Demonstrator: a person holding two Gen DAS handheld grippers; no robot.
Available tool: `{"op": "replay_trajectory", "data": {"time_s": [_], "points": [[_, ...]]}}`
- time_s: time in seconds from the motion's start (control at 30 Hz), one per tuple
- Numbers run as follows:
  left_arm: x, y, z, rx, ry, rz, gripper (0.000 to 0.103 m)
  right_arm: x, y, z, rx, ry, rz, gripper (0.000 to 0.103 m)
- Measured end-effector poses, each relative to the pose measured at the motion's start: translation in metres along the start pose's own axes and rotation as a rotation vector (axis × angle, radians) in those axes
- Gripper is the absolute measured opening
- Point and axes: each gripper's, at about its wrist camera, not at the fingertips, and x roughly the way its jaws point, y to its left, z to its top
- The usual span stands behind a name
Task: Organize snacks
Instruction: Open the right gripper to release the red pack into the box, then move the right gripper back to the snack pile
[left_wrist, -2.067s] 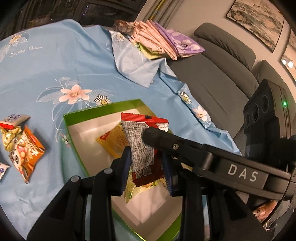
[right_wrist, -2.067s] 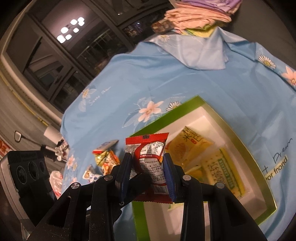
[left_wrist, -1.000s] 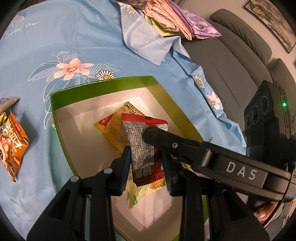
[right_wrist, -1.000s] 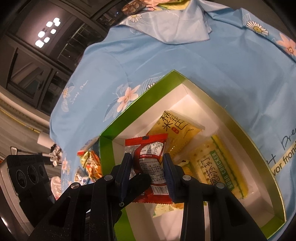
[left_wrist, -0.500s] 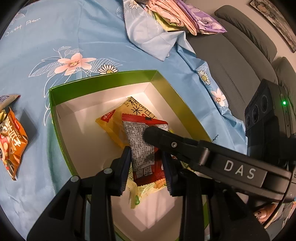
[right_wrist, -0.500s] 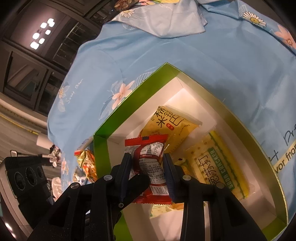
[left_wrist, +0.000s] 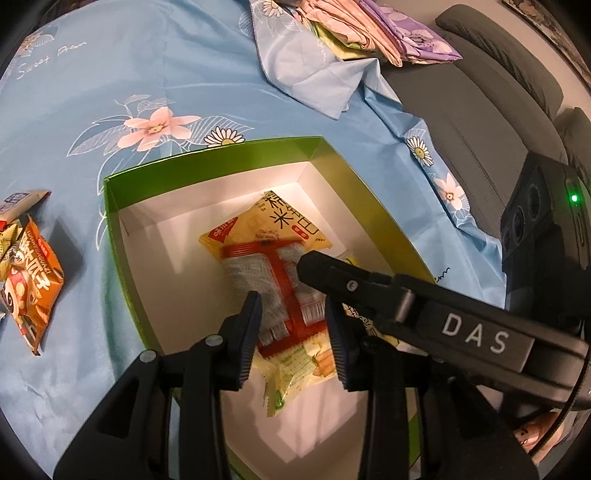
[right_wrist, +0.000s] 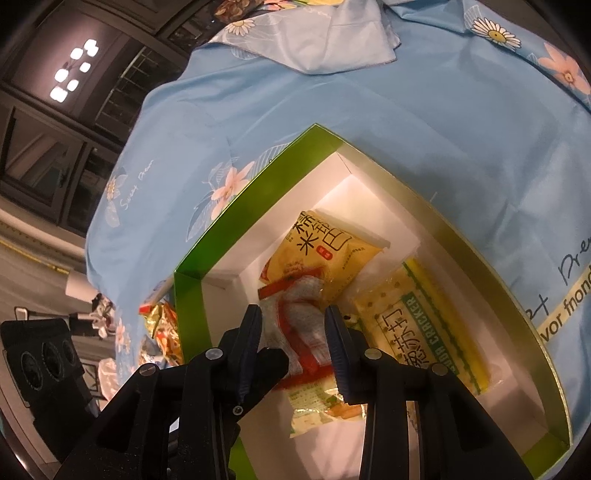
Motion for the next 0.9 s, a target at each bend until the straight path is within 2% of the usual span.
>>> {"op": "replay_trajectory", "data": {"time_s": [0.1, 0.23, 0.3, 0.5, 0.6, 0.67, 0.9], "points": [[-0.007, 0.0, -0.002, 0.009, -0.021, 0.007, 0.04, -0.003, 0.003, -0.001, -0.013, -0.014, -0.004, 0.037], [-0.023, 0.001, -0.005, 0.015, -0.063, 0.016, 0.048, -0.009, 0.008, -0.003, -0.034, -0.047, -0.019, 0.047], [-0.032, 0.003, -0.007, 0.013, -0.087, 0.018, 0.051, -0.012, 0.01, -0.004, -0.041, -0.065, -0.027, 0.048], [-0.065, 0.016, -0.017, -0.009, -0.162, 0.026, 0.071, -0.019, 0.016, -0.007, -0.057, -0.102, -0.066, 0.06], [-0.081, 0.024, -0.024, -0.029, -0.197, 0.041, 0.08, -0.021, 0.022, -0.008, -0.075, -0.113, -0.082, 0.069], [-0.093, 0.033, -0.031, -0.053, -0.219, 0.055, 0.082, -0.021, 0.026, -0.01, -0.088, -0.12, -0.095, 0.077], [-0.142, 0.077, -0.058, -0.107, -0.264, 0.161, 0.09, -0.022, 0.049, -0.019, -0.164, -0.145, -0.141, 0.082]]}}
